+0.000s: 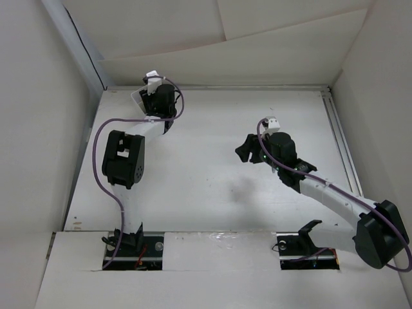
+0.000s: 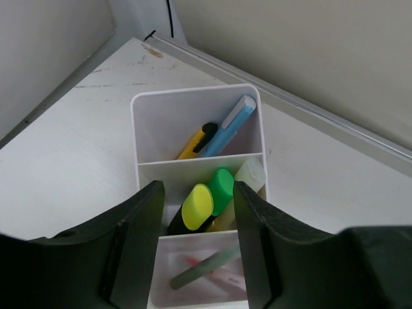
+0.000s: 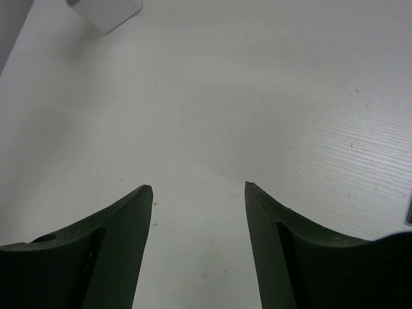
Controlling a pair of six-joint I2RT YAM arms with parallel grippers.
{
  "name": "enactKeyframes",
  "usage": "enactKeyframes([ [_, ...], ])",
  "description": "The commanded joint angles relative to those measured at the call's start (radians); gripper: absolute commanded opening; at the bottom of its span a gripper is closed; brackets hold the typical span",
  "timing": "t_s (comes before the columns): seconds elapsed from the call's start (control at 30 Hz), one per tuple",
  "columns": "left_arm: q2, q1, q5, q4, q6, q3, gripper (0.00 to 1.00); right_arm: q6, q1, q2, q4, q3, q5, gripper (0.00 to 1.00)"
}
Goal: Sort the stationery into containers
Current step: Place the pen in the storage box.
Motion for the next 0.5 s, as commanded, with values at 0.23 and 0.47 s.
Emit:
enactKeyframes([
  [0.23,-0.306,-0.002,0.19,-0.025,-0.176,-0.029,0.33,0.068,-0.064,0.018,-0.109,0.023,0.346,0.37],
  [0.47,-0.481,-0.131,0.426,0.0,-0.42,-0.177,0.29,0.124,-0.151,0.161,-0.242,0.103,0.383,0.0],
])
